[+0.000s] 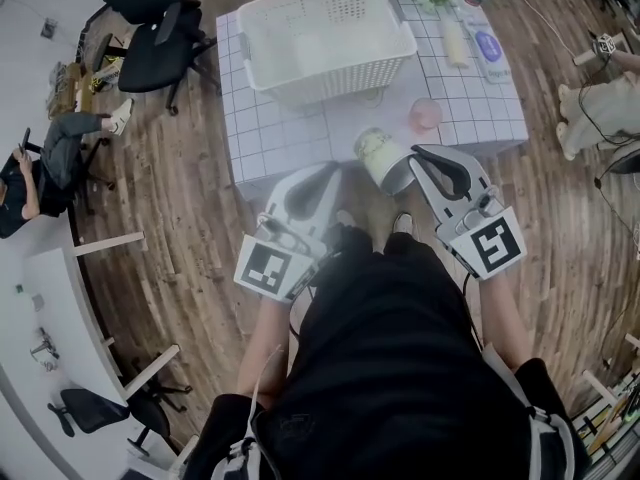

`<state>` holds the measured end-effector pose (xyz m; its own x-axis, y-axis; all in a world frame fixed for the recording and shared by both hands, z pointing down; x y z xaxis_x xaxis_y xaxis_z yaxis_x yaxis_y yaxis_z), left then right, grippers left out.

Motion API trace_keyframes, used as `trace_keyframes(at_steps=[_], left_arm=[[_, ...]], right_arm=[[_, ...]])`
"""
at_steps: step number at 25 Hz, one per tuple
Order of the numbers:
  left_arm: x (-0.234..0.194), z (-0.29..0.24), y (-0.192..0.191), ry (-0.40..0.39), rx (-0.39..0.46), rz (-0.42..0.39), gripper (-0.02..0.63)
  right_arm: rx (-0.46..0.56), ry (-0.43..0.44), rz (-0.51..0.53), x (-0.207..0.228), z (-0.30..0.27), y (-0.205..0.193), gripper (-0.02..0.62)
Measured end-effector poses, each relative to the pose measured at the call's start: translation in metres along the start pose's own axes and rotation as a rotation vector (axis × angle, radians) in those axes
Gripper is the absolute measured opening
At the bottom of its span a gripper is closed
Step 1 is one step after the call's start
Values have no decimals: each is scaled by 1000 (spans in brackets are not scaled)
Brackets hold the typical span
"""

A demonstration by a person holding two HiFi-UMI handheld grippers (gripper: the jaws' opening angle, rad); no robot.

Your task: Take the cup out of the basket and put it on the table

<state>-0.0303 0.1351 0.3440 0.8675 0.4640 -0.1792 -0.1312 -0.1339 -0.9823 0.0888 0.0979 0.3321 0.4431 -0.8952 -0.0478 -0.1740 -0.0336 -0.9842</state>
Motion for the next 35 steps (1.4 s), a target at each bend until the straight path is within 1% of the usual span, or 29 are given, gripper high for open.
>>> trace_keyframes(at_steps=[2,7,13,19,22,27,35], left_arm=[[7,-2,-1,8,2,-17,10],[26,-10,-2,38,1,0,9],[52,-23,-1,65,1,-4,9],[82,-33,-1,109,-6,-27,9],[93,-35,0,126,-5,-30,9],[97,-33,0,126,-5,-24,9],[80,-21,2,102,-4,-30,9]], right_arm=[[15,20,-6,1,8,-2,35],[35,32,-5,10,26,-5,34],[66,62,-13,17,48,-5,34],[92,92,-36,30,75,-5,34],[82,112,-21,29,83,-9,34],[89,117,-64,25,84,-16,34],[72,106,-28,11,67,-16,32]])
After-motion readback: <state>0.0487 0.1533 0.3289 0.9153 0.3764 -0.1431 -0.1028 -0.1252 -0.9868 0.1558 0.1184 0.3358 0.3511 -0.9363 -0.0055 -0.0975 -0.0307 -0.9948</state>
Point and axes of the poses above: the fingertips, and each gripper's own axes: z backward along the fingers, x to its right, y out of its top, the point moved 2 cm from there along z, backward along the fingers, and after that the axes turned 4 degrees about y, right-handed, at the moved point
